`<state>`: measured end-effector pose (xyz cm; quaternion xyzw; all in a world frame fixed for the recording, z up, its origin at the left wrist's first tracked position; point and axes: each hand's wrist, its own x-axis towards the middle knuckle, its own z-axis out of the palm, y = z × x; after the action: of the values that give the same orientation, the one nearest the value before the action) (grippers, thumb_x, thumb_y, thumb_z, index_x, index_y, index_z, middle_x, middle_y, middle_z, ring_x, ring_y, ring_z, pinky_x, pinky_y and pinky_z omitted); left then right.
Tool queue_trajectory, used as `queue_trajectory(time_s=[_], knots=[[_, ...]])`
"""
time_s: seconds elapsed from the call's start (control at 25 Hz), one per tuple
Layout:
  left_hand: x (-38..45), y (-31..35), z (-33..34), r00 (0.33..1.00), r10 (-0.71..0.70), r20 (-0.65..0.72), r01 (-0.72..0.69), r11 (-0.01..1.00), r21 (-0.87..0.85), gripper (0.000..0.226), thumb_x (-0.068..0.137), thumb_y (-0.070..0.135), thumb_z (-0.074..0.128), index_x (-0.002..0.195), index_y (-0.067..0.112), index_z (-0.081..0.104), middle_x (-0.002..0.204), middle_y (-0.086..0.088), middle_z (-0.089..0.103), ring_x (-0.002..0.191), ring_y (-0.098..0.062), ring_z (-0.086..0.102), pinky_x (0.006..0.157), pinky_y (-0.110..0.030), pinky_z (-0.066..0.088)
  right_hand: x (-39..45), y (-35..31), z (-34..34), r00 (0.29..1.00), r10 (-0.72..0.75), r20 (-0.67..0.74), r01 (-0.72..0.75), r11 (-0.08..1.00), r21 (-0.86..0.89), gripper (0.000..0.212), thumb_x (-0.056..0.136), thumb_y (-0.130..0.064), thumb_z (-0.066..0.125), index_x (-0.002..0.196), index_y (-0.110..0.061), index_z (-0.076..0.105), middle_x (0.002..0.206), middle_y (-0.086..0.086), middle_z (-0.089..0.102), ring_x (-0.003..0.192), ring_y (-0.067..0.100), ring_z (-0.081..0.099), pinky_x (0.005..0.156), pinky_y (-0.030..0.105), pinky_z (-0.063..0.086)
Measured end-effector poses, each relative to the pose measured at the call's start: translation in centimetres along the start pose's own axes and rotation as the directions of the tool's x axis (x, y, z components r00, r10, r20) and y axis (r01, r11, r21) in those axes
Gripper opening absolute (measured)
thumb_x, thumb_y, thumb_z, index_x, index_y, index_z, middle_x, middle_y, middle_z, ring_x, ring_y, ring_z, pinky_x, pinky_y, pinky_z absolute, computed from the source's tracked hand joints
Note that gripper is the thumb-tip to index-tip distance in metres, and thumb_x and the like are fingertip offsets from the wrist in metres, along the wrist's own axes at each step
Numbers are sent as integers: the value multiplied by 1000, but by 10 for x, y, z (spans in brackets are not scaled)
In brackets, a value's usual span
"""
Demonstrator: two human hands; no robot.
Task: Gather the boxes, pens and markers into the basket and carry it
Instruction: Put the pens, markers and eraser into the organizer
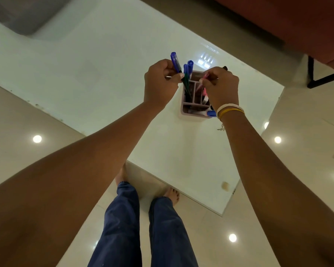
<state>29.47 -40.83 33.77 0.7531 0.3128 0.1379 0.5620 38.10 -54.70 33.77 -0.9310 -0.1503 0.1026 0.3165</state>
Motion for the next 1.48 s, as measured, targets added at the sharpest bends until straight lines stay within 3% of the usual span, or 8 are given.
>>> queue_trajectory(time_s=[0.2,0.4,0.56,0.92,1.04,1.2,1.32,1.48], knots=[[-3,1,16,995,93,24,-95,991,96,13,81,9,70,92,3,66,84,-5,75,78,-15,72,76,-35,59,4,8,-5,993,107,53,-110,992,54,37,85,0,59,119,-14,65,104,3,69,88,11,65,81,6,48],[-7,0,33,964,210,164,-247,934,256,11,82,10,69,90,4,68,84,-7,74,75,-15,68,74,-18,50,-4,19,-14,987,158,-32,-152,978,144,29,84,0,61,109,-11,70,97,4,72,86,10,66,83,8,49],[-9,-9,45,962,176,211,-251,874,417,12,87,11,62,93,3,69,89,-13,70,81,-23,64,76,-30,52,-10,27,-16,980,196,-43,-187,969,159,23,86,-1,60,105,-10,70,95,5,72,84,10,65,69,-4,44],[-19,-15,54,980,48,193,-140,855,499,16,90,11,60,103,6,67,99,-10,70,89,-22,65,78,-23,49,-22,37,-15,951,298,-84,-268,929,256,22,89,-4,56,104,-11,71,99,7,73,91,16,69,87,19,53],[-24,-16,48,992,25,127,-79,894,441,16,88,10,63,102,7,68,99,-9,70,88,-21,64,77,-26,52,-25,42,-12,875,483,-35,-424,799,427,20,89,-5,55,97,-12,72,99,7,73,96,22,70,94,32,55],[-29,-29,41,994,-101,-40,108,893,438,16,89,16,62,102,7,58,101,-9,64,82,-15,54,65,-21,38,-34,47,-1,658,654,374,-732,440,521,22,95,-12,48,111,-15,62,110,9,62,104,28,59,90,39,51],[-22,-37,38,950,-305,61,262,891,370,37,91,26,61,121,7,49,116,-12,61,98,-24,61,75,-27,49,-45,48,9,535,634,558,-813,206,544,22,96,-26,54,114,-16,57,116,7,54,112,34,54,94,47,49],[-19,-44,31,839,-454,301,411,890,196,49,93,26,62,138,15,47,125,-14,62,96,-28,68,72,-40,60,-55,48,21,552,592,587,-750,44,660,31,98,-30,54,123,-11,55,129,15,48,100,40,59,92,52,53]])
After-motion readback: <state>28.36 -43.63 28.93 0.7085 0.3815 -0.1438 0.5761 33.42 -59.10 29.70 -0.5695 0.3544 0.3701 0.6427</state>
